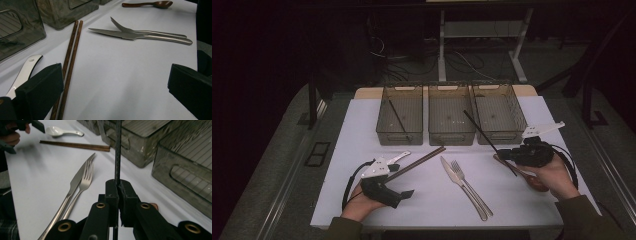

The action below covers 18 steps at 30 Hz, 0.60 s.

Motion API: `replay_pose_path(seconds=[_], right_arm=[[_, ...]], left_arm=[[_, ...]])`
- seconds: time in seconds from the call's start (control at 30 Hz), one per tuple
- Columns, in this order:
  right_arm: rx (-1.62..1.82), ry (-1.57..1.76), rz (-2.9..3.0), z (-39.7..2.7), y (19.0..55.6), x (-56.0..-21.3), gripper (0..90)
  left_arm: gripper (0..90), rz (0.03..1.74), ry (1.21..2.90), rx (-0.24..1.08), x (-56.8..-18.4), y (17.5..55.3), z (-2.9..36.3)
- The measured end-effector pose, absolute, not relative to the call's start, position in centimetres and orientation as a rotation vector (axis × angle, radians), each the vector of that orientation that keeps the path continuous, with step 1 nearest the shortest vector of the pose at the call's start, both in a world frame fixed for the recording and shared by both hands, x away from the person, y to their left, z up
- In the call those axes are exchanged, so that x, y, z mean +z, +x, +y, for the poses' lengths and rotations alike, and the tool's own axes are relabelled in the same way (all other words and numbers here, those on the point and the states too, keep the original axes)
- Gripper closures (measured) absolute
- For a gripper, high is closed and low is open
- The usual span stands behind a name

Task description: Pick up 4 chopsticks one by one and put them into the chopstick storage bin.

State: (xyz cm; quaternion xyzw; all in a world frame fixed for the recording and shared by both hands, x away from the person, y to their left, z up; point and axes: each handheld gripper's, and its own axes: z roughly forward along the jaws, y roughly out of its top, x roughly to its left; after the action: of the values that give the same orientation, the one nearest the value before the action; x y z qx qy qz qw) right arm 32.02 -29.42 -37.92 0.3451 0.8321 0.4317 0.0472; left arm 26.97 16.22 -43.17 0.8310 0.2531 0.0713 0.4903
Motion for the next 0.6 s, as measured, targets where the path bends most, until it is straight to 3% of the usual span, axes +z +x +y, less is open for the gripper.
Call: replay_pose_path(seconds=[0.6], right_arm=[[1.511, 1.099, 2.391, -28.2, 33.8, -37.2, 85.6]], left_arm=[[0.0, 0.612, 2.018, 0.173, -43.2, 27.0, 16.2]])
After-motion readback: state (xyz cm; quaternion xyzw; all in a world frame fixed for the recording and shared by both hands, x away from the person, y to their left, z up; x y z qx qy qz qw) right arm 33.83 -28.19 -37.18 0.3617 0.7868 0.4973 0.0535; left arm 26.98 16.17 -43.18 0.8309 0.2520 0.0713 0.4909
